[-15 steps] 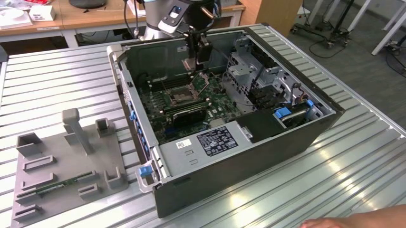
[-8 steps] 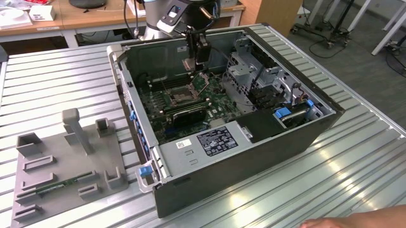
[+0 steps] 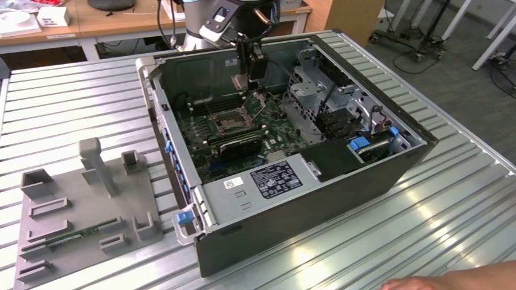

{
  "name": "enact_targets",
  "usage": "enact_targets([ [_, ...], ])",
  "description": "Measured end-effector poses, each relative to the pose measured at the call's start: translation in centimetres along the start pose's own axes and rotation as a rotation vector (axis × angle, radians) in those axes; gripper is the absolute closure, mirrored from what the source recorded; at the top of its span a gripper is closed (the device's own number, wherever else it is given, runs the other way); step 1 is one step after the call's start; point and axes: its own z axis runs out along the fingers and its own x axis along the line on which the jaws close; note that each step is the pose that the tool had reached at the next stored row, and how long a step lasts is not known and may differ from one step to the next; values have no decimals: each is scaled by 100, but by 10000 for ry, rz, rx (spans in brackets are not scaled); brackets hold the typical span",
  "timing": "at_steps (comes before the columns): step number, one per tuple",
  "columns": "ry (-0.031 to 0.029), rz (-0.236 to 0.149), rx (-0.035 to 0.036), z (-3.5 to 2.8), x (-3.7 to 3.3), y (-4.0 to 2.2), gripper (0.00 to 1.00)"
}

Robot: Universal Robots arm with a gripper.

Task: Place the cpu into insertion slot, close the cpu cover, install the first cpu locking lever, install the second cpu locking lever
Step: 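Place the cpu into insertion slot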

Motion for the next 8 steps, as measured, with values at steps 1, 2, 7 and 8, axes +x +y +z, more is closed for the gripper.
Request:
enact_targets([
  [1, -15, -2, 112, 1, 0, 0, 46],
  [2, -34, -12, 261, 2, 0, 0, 46],
  [7, -70, -34, 551, 3, -1, -1, 46],
  [8, -70, -34, 553, 4, -1, -1, 46],
])
